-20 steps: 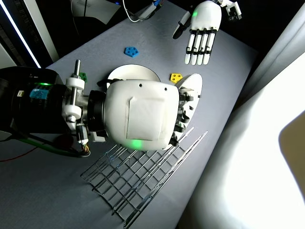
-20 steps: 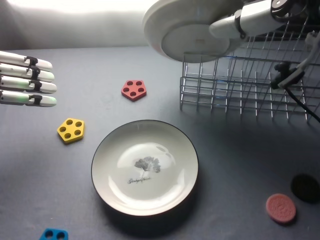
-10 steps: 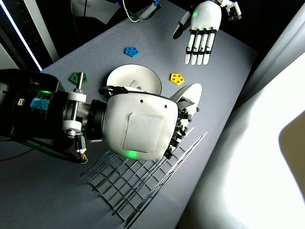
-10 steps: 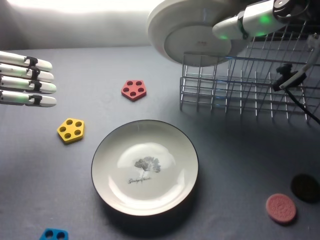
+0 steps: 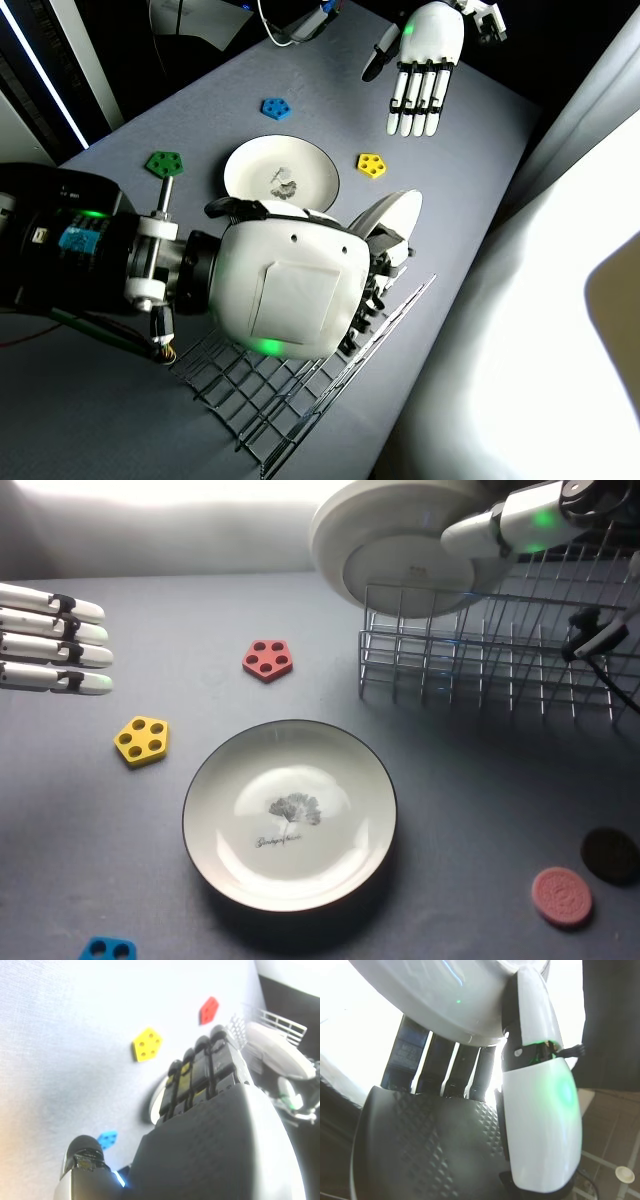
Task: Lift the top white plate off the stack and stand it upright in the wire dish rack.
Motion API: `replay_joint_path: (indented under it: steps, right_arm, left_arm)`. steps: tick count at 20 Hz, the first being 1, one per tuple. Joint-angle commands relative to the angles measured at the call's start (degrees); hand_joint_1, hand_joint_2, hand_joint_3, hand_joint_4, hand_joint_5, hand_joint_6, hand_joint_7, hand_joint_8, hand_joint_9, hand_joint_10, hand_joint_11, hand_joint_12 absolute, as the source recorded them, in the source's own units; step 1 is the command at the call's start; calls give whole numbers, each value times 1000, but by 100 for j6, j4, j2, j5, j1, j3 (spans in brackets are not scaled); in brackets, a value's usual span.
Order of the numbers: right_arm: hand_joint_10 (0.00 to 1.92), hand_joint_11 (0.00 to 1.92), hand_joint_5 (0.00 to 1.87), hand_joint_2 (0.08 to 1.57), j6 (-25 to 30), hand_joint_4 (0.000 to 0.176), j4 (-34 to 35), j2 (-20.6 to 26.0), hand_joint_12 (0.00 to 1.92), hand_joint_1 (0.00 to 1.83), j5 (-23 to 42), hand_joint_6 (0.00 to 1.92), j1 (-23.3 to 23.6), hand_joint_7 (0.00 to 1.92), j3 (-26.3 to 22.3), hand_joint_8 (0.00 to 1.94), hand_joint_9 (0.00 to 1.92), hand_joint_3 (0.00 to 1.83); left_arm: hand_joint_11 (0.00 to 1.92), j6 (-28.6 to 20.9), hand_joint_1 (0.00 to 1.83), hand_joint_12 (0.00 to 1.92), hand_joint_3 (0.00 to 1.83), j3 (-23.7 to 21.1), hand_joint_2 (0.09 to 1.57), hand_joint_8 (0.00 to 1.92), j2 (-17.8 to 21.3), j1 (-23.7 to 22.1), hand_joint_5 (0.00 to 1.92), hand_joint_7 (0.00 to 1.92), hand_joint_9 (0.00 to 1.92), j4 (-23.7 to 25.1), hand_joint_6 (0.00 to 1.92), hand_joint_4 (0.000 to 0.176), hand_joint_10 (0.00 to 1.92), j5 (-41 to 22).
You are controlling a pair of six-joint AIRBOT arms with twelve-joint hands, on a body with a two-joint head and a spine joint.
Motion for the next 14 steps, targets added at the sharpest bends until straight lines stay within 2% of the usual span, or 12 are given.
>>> replay_joint_path:
  steps: [1, 2, 3, 4, 5, 6, 10, 11, 13, 14]
  right_arm:
    - [826, 1262, 921, 1065, 113, 0, 73, 93, 269, 1390, 862, 1092, 59, 1121, 33, 639, 1120, 0]
    - [671, 1079, 923, 1042, 113, 0, 72, 93, 1071, 1477, 862, 1032, 59, 1161, 46, 498, 1137, 11]
    - [650, 1038, 920, 1045, 113, 0, 72, 96, 1236, 1493, 862, 1026, 59, 1155, 57, 499, 1131, 3]
    - [779, 1085, 932, 1059, 113, 0, 71, 98, 766, 1410, 859, 1082, 58, 1140, 65, 581, 1116, 2]
    - [700, 1037, 928, 1050, 113, 0, 60, 99, 1174, 1479, 854, 1046, 53, 1148, 73, 497, 1114, 0]
    - [708, 1017, 922, 1053, 113, 0, 51, 100, 1270, 1492, 853, 1056, 47, 1137, 82, 500, 1096, 0]
    - [652, 1014, 905, 1053, 115, 0, 2, 103, 1293, 1496, 840, 1072, -28, 1113, 151, 541, 1129, 0]
    - [700, 984, 900, 1062, 115, 0, 2, 103, 1333, 1495, 840, 1094, -48, 1097, 164, 550, 1104, 0]
    - [568, 1024, 937, 1038, 115, 0, -6, 103, 1293, 1500, 840, 977, -76, 1163, 184, 450, 1201, 0]
    - [515, 1042, 976, 1025, 115, 0, -19, 103, 1263, 1502, 840, 927, -79, 1211, 186, 339, 1236, 1]
  left_arm:
    - [0, 18, 32, 0, 2, 40, 946, 0, 19, -124, 0, 0, 0, -467, 0, 0, 0, -261]
    - [0, 18, 28, 0, 1, 40, 945, 0, 19, -124, 0, 0, 0, -467, 0, 0, 0, -261]
    - [0, 18, 39, 0, 0, 40, 943, 0, 19, -124, 0, 0, 0, -466, 0, 0, 0, -261]
    - [0, 18, 38, 0, 0, 40, 940, 0, 19, -124, 0, 0, 0, -467, 0, 0, 0, -261]
    - [0, 18, 28, 0, 1, 40, 945, 0, 19, -124, 0, 0, 0, -467, 0, 0, 0, -261]
    - [0, 18, 34, 0, 1, 40, 946, 0, 19, -124, 0, 0, 0, -467, 0, 0, 0, -261]
    - [12, 19, 9, 5, 0, 40, 938, 0, 19, -124, 0, 0, 0, -467, 0, 0, 0, -264]
    - [2, 18, 5, 0, 0, 40, 936, 0, 19, -124, 0, 0, 0, -467, 0, 0, 0, -264]
    - [0, 18, 1, 0, 0, 40, 935, 0, 19, -124, 0, 1, 0, -467, 0, 0, 0, -266]
    - [7, 18, 13, 3, 0, 39, 934, 4, 19, -124, 0, 11, 13, -467, 0, 0, 5, -268]
